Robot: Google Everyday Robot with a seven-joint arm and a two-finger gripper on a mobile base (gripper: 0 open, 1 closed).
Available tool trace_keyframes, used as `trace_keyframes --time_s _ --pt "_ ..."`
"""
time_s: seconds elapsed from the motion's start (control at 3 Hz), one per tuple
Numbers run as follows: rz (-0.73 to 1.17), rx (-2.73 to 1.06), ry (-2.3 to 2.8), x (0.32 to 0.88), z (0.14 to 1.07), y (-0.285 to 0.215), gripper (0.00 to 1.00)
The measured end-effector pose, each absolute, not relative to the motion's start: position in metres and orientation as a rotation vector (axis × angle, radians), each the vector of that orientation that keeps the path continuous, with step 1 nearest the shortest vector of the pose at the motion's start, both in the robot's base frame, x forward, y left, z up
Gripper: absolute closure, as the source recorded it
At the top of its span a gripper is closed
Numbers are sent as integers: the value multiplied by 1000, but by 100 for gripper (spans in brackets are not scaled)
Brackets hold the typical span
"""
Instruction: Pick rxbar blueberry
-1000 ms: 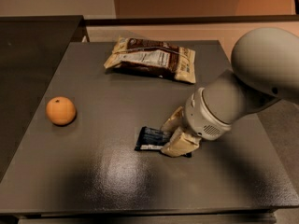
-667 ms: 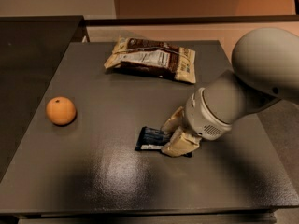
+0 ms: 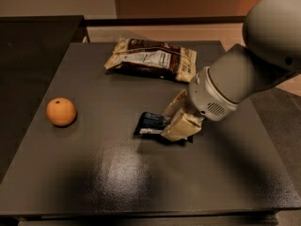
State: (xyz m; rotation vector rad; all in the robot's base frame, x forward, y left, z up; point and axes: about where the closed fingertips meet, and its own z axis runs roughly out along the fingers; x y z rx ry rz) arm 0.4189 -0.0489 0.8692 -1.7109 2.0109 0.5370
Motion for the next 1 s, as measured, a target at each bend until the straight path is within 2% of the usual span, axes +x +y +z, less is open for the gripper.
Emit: trace_keyframes --time_s 0.67,1.0 --pt "559 -1719 1966 436 938 -46 100" --pt "559 -1719 1966 436 938 -46 100"
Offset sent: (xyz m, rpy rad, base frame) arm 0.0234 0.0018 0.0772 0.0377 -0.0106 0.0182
